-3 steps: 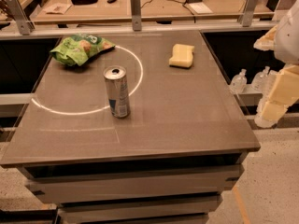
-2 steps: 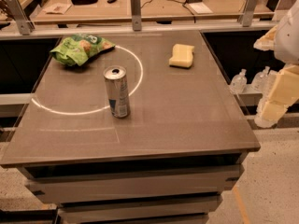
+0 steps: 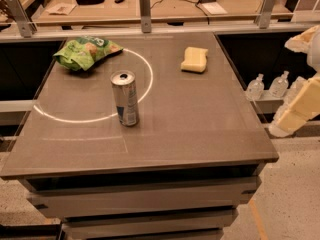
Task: Move sponge near green rice chip bag
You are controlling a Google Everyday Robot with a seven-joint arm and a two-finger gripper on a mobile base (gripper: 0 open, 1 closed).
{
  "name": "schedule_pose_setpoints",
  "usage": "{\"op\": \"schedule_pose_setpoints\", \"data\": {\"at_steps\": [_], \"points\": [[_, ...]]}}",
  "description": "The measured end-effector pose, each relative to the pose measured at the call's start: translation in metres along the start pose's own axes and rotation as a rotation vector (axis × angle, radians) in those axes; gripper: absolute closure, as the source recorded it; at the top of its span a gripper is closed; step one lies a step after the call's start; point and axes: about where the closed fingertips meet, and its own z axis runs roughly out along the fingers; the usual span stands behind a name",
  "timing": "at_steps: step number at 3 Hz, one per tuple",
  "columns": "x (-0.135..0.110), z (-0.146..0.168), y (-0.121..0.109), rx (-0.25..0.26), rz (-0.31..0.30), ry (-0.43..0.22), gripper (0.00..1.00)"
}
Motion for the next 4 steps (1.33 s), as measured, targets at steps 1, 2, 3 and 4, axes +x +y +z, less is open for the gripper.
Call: {"op": "schedule_pose_setpoints", "data": {"at_steps": [1,2,3,4], "points": [[0.004,0.006,-0.005,0.114,0.088,-0.047,0.0],[0.008,0.017,-0.022,0.199,0.256,-0.121,0.0],[0.025,0.028,-0.04,0.223,0.48,-0.226,0.0],[0.029,0.032,-0.052,0.226,0.676,-0.322,0.0]]}}
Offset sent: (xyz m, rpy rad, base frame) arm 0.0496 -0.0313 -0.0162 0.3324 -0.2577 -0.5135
